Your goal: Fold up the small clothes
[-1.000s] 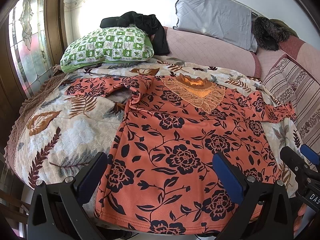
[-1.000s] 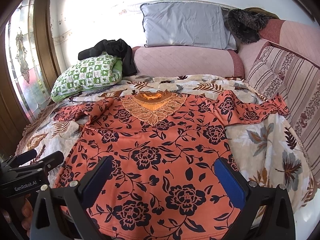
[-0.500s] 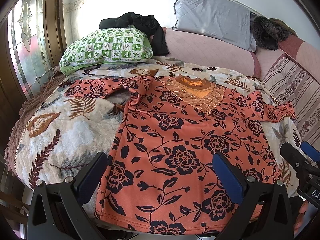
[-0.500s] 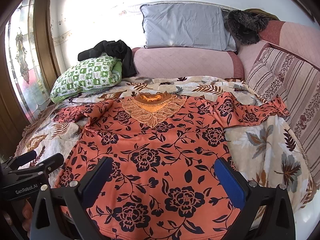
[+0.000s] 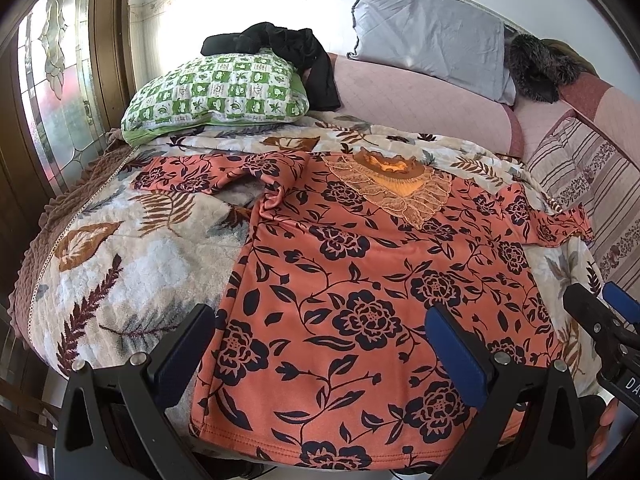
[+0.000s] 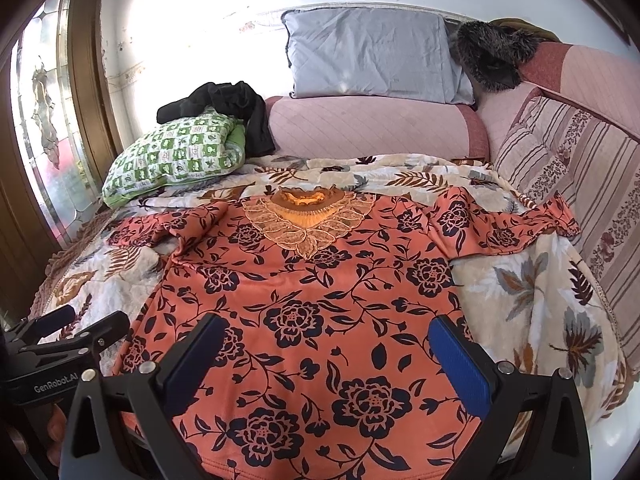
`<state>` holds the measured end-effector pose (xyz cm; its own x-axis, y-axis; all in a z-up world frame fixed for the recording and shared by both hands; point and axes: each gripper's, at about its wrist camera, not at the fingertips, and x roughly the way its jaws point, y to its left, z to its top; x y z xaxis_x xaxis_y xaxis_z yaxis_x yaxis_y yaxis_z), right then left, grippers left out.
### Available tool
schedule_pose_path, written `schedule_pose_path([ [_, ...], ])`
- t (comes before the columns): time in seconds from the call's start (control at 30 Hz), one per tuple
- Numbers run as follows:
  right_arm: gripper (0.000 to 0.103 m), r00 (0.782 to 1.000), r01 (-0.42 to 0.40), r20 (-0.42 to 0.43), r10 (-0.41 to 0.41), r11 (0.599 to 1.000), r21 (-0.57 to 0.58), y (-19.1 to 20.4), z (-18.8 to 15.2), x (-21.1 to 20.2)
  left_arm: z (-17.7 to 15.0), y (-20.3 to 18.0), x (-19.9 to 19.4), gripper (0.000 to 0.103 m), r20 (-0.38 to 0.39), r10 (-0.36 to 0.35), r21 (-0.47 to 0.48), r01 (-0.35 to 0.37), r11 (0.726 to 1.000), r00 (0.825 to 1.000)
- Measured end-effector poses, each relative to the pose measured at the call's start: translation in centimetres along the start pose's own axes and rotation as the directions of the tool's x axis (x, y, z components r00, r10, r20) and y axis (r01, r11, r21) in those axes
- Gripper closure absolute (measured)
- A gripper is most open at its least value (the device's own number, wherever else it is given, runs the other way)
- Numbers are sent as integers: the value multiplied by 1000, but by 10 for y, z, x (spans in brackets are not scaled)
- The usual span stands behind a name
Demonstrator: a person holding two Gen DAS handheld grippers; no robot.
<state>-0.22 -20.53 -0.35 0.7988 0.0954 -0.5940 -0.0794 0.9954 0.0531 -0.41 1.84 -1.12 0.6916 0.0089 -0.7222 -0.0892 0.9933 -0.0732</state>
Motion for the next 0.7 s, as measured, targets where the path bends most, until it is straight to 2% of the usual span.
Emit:
schedule_pose_path([
  [0.47, 0, 1000, -13, -14, 13, 1000, 13, -4, -3, 10, -2, 2, 9, 0, -18, -1, 4, 1, 1000, 1000],
  [0.6, 0, 997, -51, -46, 54, 996, 67, -26, 0, 23, -6, 22, 36, 0, -100, -62, -71, 55, 996, 993],
  [0.7, 0, 992, -72, -87, 90, 978, 194, -77, 2, 42, -11, 47, 66, 0, -194, -78, -170, 45, 984, 978],
])
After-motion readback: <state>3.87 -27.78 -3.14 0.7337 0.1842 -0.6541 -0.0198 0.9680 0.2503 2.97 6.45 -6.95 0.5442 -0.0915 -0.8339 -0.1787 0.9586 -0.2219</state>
